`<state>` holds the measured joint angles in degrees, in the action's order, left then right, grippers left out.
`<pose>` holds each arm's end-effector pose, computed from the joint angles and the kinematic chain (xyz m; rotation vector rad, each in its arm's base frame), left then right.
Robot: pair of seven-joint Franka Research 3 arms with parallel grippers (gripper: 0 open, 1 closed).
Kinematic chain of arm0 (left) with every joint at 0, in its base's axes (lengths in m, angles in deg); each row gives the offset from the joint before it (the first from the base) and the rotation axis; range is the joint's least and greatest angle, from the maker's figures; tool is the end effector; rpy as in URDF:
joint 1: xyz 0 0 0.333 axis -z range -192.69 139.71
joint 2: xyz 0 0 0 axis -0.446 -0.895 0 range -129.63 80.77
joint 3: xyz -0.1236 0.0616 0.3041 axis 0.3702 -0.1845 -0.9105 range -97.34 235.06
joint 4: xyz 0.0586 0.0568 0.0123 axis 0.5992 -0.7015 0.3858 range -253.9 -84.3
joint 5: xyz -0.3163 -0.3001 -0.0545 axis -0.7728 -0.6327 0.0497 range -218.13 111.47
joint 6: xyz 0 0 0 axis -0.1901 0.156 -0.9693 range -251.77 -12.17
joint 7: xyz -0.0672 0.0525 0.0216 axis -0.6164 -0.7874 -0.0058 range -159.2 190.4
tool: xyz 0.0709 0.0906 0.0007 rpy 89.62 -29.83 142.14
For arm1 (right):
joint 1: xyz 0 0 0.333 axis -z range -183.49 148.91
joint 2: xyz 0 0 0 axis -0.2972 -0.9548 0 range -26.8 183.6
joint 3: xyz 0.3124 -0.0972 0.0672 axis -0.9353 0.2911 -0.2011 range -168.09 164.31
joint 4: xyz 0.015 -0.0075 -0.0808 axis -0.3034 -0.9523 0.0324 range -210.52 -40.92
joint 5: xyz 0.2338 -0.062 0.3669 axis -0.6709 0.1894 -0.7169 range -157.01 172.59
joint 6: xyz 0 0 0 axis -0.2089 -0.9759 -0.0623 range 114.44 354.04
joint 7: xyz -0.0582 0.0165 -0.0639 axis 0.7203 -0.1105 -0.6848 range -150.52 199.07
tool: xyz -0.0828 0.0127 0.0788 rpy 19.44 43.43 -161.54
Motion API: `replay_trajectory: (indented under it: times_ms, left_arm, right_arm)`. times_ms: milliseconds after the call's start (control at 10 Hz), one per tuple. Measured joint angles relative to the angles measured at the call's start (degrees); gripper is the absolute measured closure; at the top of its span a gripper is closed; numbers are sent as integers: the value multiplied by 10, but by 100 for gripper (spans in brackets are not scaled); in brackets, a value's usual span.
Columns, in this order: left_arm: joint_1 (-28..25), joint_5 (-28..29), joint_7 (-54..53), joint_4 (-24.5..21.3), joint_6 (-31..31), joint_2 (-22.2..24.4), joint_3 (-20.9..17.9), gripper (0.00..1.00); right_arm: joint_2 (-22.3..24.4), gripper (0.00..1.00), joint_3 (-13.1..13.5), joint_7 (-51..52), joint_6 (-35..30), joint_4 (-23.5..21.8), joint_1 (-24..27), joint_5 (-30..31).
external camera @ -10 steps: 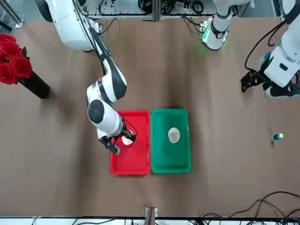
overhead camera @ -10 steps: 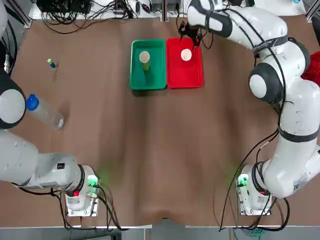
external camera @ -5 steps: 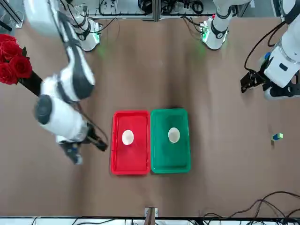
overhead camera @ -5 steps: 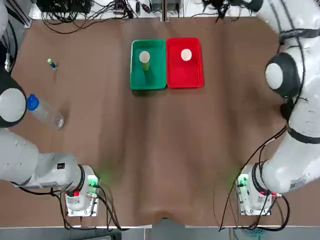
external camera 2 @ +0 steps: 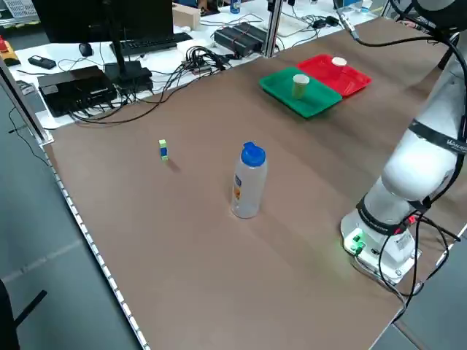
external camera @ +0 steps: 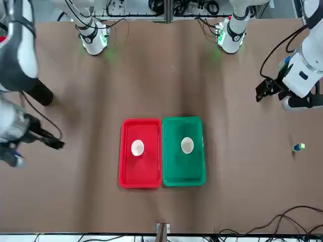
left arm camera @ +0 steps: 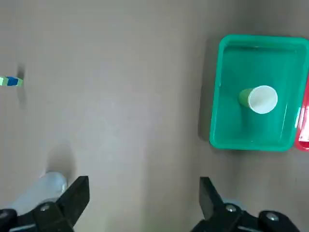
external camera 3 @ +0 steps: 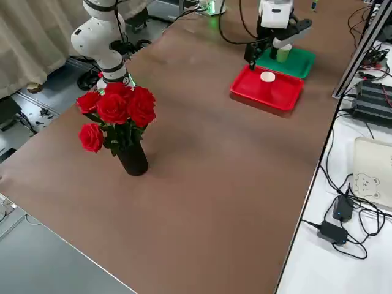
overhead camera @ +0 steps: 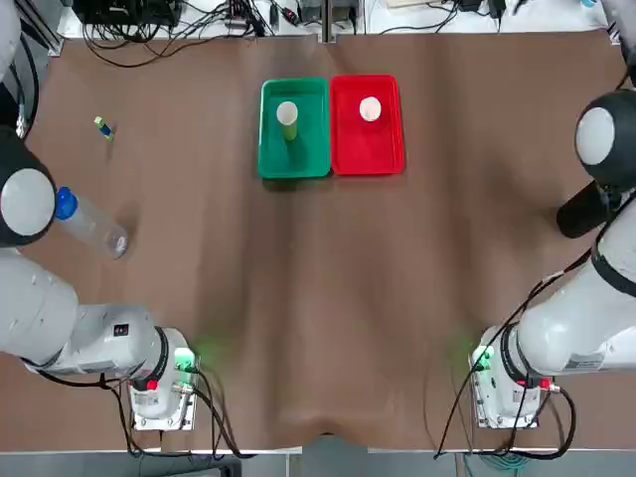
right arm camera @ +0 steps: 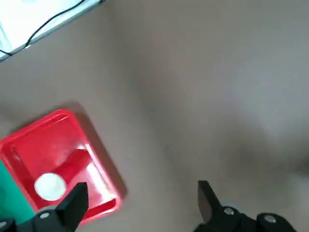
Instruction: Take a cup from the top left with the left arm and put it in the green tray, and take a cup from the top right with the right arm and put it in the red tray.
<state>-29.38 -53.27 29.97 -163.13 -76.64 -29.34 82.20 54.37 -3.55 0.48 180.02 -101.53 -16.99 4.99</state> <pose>0.6196 -0.1077 0.6230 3.1237 0.1082 -0.0230 0.7313 0.0184 0.5613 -3.0243 0.6053 0.0346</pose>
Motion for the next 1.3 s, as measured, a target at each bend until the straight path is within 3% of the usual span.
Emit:
replay_trajectory:
  times_ms: [200,500,900,1300]
  left_arm:
    - [0,-3,14,0,1,0,1,0]
    - [-1,-4,18,0,1,0,1,0]
    - [-2,-4,18,2,1,0,1,0]
    - [-2,-4,18,6,1,0,0,0]
  right_arm:
    - [31,0,0,109,-27,-10,42,3]
    - [102,0,0,217,-36,-96,59,5]
    - [170,0,-2,236,-37,-201,56,6]
    - [181,0,-2,240,-57,-221,55,6]
